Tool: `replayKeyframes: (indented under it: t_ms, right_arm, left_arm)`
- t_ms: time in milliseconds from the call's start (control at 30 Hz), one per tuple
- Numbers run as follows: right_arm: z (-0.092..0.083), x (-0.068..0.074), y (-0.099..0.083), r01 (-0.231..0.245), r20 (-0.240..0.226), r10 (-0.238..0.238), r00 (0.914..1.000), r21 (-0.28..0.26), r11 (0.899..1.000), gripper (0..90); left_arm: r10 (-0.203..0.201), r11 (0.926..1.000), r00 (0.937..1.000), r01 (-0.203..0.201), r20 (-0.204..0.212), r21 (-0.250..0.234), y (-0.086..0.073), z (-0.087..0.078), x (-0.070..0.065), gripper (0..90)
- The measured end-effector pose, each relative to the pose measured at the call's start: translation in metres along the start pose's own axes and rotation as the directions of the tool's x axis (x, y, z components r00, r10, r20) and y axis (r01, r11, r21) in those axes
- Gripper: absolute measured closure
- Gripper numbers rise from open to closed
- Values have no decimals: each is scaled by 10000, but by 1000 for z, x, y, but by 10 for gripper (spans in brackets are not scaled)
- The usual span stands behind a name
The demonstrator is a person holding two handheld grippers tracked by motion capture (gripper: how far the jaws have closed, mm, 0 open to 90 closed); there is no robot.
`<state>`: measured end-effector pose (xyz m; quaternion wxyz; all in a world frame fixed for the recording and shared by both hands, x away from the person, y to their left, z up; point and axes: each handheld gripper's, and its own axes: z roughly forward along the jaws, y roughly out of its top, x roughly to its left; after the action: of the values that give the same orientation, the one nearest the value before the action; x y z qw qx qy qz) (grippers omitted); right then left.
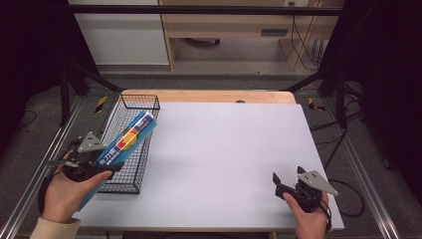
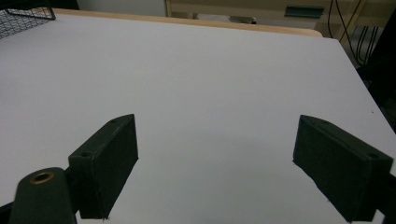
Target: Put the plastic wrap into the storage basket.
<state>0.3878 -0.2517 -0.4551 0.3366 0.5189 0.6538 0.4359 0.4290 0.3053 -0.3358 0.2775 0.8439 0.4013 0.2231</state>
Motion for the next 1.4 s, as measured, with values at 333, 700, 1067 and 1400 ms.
replayKeyframes:
  t_ms: [333,700,1067,1400]
  right_arm:
    - [-1,0,0,-8,33,8,10000,-48,10000,142]
    - [-1,0,0,-42,24,42,10000,-60,10000,144]
    - [-2,1,1,-82,-70,81,9999,-104,9999,145]
    - [-1,2,2,-35,-174,31,9998,-189,9998,147]
  left_arm:
    - [-247,9996,9997,247,-53,108,-2,0,5,322]
    - [-561,9979,9979,570,-315,305,-3,6,12,322]
    - [-922,9921,9935,974,-671,794,-4,14,19,322]
    - [-1018,9869,9907,1121,-908,1163,1,21,23,322]
